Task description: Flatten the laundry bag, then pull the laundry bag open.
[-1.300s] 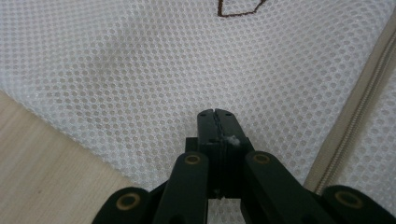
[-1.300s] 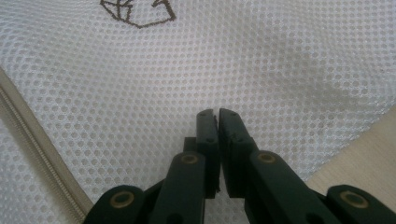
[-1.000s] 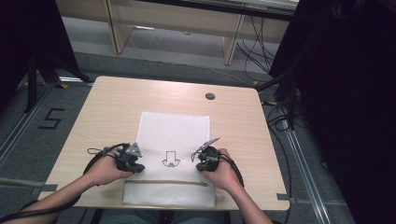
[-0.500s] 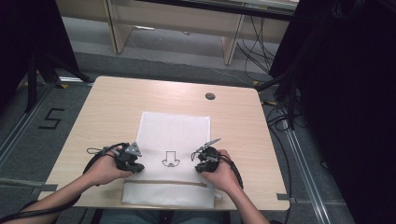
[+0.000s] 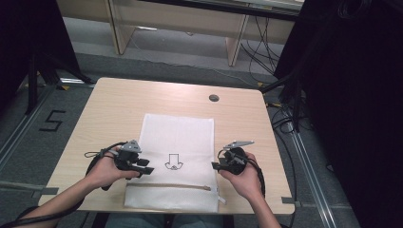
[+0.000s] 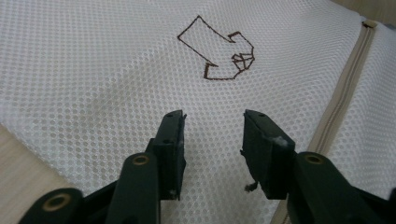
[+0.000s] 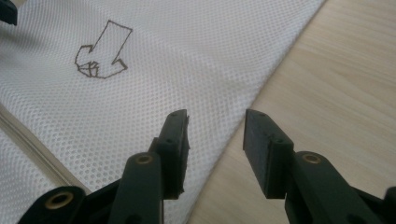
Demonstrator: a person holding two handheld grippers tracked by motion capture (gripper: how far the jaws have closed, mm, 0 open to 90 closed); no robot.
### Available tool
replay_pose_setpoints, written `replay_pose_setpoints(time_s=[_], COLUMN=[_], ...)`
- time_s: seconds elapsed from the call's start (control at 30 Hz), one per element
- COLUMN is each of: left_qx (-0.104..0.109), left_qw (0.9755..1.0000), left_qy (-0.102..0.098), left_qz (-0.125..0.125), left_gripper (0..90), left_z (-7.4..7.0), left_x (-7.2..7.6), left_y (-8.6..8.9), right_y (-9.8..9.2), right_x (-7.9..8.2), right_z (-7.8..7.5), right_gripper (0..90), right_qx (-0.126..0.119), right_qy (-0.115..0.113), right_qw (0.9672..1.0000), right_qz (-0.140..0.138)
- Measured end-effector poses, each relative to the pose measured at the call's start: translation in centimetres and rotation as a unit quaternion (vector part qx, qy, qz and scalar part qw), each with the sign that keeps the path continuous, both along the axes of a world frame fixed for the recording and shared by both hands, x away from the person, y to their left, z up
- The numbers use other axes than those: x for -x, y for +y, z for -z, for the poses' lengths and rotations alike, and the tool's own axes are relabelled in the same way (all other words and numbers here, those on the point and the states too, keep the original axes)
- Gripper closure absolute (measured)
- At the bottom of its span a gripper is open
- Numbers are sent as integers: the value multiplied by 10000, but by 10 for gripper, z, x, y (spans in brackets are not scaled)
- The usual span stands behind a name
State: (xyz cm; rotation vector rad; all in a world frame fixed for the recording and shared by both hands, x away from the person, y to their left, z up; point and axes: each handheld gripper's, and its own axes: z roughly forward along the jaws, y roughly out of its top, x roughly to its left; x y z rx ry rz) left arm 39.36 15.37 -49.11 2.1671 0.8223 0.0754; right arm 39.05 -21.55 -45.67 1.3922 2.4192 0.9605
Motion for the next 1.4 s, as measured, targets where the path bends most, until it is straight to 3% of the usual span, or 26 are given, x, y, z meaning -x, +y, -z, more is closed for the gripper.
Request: replay_pose_setpoints(time_s=[0.03, 0.13, 0.27, 0.43, 0.5, 0.53, 0.57, 0.6, 0.7, 0.77, 0.83, 0.97, 1.0, 1.03, 1.1, 1.2, 1.27, 1.3, 1.4], left_qx=[-15, 130, 230, 198, 204, 253, 221, 227, 221, 248, 276, 236, 239, 277, 279, 290, 303, 348, 346], left_qw=[10000, 9998, 9993, 9989, 9992, 9991, 9993, 9993, 9994, 9994, 9992, 9993, 9992, 9991, 9992, 9995, 9995, 9993, 9992], left_qy=[-75, -6, 74, 110, 23, 68, 8, -1, 17, -11, 10, -57, -91, -103, -115, -101, -117, -92, -128], left_qz=[-31, -179, -281, -405, -352, -335, -287, -299, -266, -260, -276, -301, -313, -294, -249, -105, -18, 31, 164], left_gripper=[538, 514, 454, 413, 429, 436, 439, 446, 458, 461, 461, 442, 433, 426, 414, 404, 406, 407, 415], left_z=[-1, -2, -4, -2, -3, -3, -4, -4, -3, -3, -3, -3, -3, -3, -5, -5, -7, -7, -9], left_x=[-1, -2, -2, -3, -2, -2, -1, 0, 1, 1, 1, 0, 1, 1, 3, 6, 8, 9, 11], left_y=[1, 3, 4, 1, 1, 1, 1, 2, 3, 5, 6, 6, 5, 3, 1, -3, -7, -9, -14], right_y=[-1, 0, 3, -1, -5, -6, -7, -8, -10, -9, -8, -3, -1, -1, 2, 5, 8, 8, 10], right_x=[0, -2, -1, -1, 0, 2, 2, 4, 8, 12, 14, 16, 19, 18, 22, 27, 31, 30, 32], right_z=[-2, 1, 2, 2, -2, -4, -4, -5, -6, -7, -7, -3, -4, -2, -3, -2, -2, 0, 0], right_gripper=[605, 589, 556, 683, 753, 780, 811, 846, 900, 900, 900, 900, 900, 900, 900, 900, 900, 900, 900], right_qx=[88, 31, 152, 178, 332, 438, 467, 459, 526, 531, 621, 634, 660, 627, 636, 636, 704, 692, 722], right_qy=[94, 58, 170, 185, 189, 322, 261, 401, 443, 537, 456, 671, 827, 787, 990, 976, 1121, 1042, 1237], right_qw=[9999, 10000, 9997, 9994, 9987, 9978, 9974, 9974, 9961, 9954, 9936, 9917, 9913, 9907, 9892, 9870, 9852, 9846, 9833], right_qz=[23, 9, -93, -216, -351, -385, -474, -397, -555, -584, -824, -891, -788, -919, -873, -1108, -1089, -1218, -1119])
